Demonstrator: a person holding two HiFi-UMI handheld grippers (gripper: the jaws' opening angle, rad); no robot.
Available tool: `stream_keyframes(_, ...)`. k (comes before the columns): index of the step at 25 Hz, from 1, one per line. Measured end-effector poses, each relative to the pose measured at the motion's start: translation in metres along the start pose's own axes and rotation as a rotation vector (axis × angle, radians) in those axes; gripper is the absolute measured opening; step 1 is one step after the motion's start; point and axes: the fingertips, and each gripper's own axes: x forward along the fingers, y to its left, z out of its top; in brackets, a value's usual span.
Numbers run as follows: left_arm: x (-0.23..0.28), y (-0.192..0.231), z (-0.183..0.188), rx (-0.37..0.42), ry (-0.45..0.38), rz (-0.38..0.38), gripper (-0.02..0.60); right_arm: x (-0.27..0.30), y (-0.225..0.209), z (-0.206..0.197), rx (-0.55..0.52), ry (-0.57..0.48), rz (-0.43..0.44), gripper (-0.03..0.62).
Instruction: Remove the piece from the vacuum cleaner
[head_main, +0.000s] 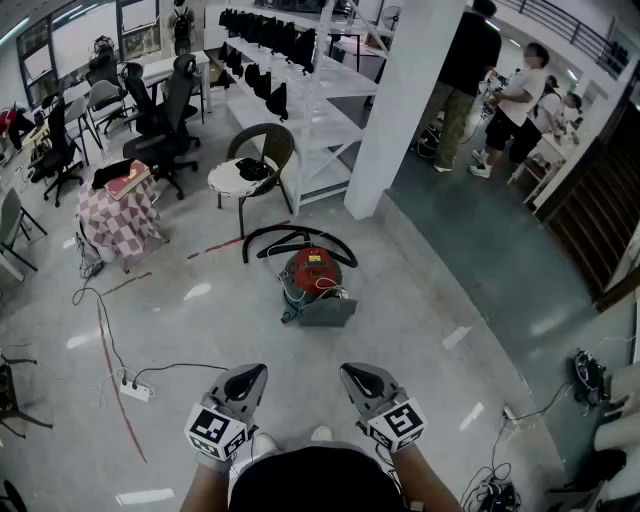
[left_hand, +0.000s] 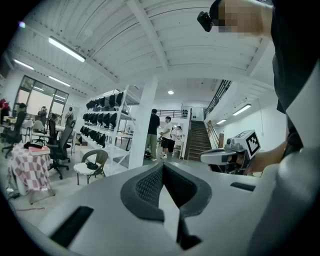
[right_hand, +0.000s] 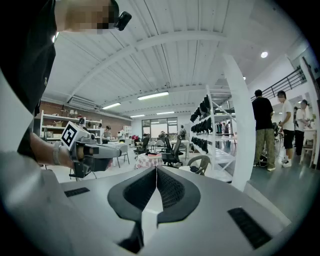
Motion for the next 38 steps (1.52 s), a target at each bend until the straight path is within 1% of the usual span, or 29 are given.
stream_keyframes(3,0.016,-0.017,0.007,0.012,-0.002,0.009,0.017,-0.010,-0.009,0.003,-0.007,-0.002,0.010,0.032)
stream_keyframes(7,0.033,-0.029,0.005,0.005,0.019,0.015,0.017,-0.024,-0.023,0.003,-0.010,0.000,0.021,0.032)
stream_keyframes(12,0.058,-0.045,0.007,0.023,0.045,0.022,0.017,-0.046,-0.051,0.007,-0.018,-0.034,0.025,0.032)
stream_keyframes(16,0.080,-0.054,0.006,0.034,0.061,0.046,0.017,-0.061,-0.071,0.003,-0.044,-0.039,0.032,0.032)
stream_keyframes(20,0.104,-0.075,0.007,0.022,0.073,0.036,0.017,-0.081,-0.097,-0.006,-0.018,-0.035,0.016,0.033)
stream_keyframes(23,0.120,-0.090,0.003,0.038,0.104,0.011,0.017,-0.092,-0.116,-0.012,0.039,-0.042,-0.007,0.032)
stream_keyframes(25,0.130,-0.092,-0.003,0.049,0.117,-0.003,0.017,-0.093,-0.126,-0.017,0.067,-0.046,-0.020,0.032)
stream_keyframes(29,0.150,-0.074,-0.009,0.037,0.125,-0.007,0.017,-0.073,-0.144,-0.024,0.080,-0.026,-0.031,0.032)
stream_keyframes(32,0.172,-0.052,-0.008,0.026,0.128,-0.010,0.017,-0.048,-0.164,-0.018,0.078,-0.009,-0.035,0.032)
stream_keyframes(35,0.191,-0.020,-0.001,0.014,0.123,-0.011,0.017,-0.015,-0.180,-0.010,0.054,0.007,-0.035,0.032)
stream_keyframes(38,0.211,0.024,0.006,-0.012,0.117,-0.017,0.017,0.027,-0.195,-0.006,0.041,0.035,-0.041,0.033)
